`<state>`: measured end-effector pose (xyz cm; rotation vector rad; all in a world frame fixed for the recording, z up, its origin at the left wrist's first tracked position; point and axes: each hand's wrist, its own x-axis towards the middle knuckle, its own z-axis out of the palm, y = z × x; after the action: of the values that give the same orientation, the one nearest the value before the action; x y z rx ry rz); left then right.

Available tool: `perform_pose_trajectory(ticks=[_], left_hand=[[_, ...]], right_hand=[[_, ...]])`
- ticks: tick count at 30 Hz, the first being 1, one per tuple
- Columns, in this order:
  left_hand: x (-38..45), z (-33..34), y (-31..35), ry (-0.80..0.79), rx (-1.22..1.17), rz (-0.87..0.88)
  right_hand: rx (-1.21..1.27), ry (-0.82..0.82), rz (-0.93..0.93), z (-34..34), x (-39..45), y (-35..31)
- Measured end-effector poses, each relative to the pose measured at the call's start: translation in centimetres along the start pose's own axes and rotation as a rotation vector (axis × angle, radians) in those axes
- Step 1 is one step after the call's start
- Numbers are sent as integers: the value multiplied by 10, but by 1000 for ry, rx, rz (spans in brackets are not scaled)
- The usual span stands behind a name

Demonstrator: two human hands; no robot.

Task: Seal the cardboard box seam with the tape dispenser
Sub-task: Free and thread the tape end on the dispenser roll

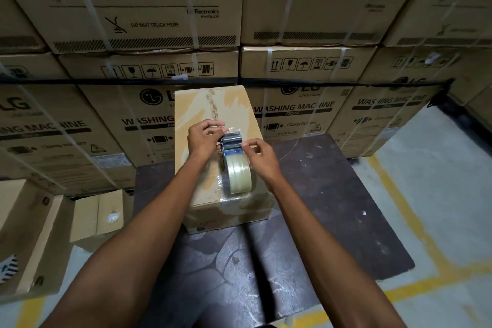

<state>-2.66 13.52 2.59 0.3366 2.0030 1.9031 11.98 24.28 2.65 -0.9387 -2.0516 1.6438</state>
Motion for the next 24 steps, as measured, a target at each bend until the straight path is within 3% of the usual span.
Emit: perform_pose_trajectory(ticks=[12, 24], left_hand=[[-9, -9, 8, -72, -72, -23], [-32, -31, -12, -194, -103, -120]], right_hand=[[211, 1, 141, 17, -39, 13], [231, 87, 183, 22, -54, -6]])
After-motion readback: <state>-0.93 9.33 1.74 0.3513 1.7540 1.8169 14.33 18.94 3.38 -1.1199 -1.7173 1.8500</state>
